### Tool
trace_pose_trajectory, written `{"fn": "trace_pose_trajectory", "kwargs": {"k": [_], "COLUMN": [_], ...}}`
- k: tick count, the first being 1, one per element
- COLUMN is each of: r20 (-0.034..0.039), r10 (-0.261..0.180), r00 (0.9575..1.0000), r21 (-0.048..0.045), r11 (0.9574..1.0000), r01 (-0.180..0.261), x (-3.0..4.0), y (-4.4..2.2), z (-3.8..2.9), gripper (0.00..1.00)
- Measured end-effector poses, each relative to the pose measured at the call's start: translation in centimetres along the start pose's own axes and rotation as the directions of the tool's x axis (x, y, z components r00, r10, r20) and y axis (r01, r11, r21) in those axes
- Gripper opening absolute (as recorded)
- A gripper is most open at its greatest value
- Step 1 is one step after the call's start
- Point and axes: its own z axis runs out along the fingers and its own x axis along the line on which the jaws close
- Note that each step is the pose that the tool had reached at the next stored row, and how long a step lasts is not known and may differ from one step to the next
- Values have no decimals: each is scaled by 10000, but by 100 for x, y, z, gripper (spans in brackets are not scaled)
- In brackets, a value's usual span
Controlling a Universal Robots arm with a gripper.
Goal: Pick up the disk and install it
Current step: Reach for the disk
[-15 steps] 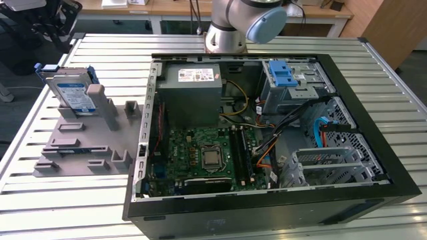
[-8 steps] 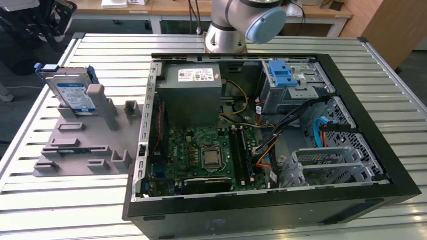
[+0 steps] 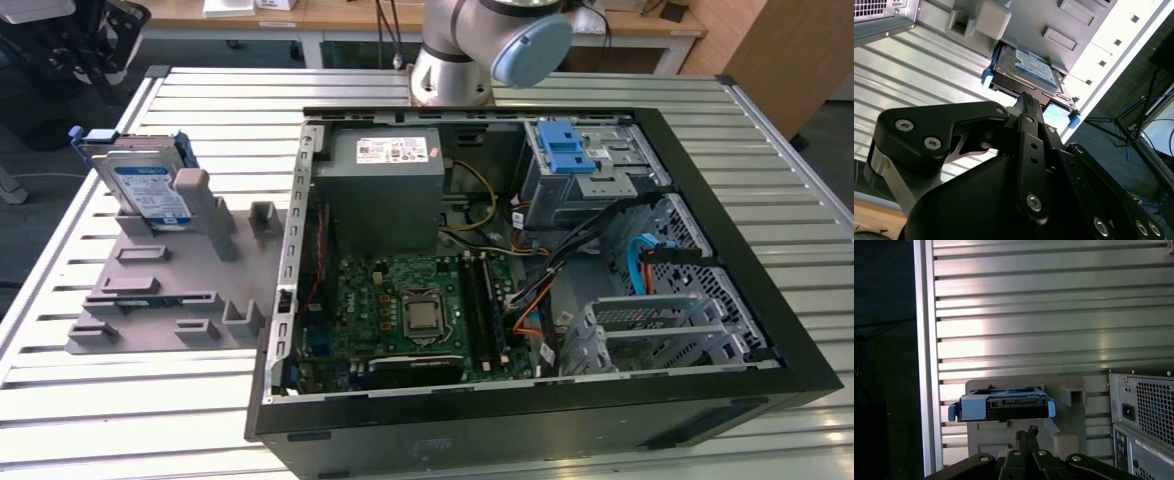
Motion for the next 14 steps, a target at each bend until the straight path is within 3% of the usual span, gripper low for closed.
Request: {"fn": "trace_pose_trajectory", "kwargs": {"k": [8,14], "r20": [3,1], "r10": [0,0], "r00": [10000,10000], "r21": [59,60], "r11": [10000,10000], "r01": [0,0], "x": [81,194], "y": [-6,2], "z": [62,90], "gripper": [11,11]}}
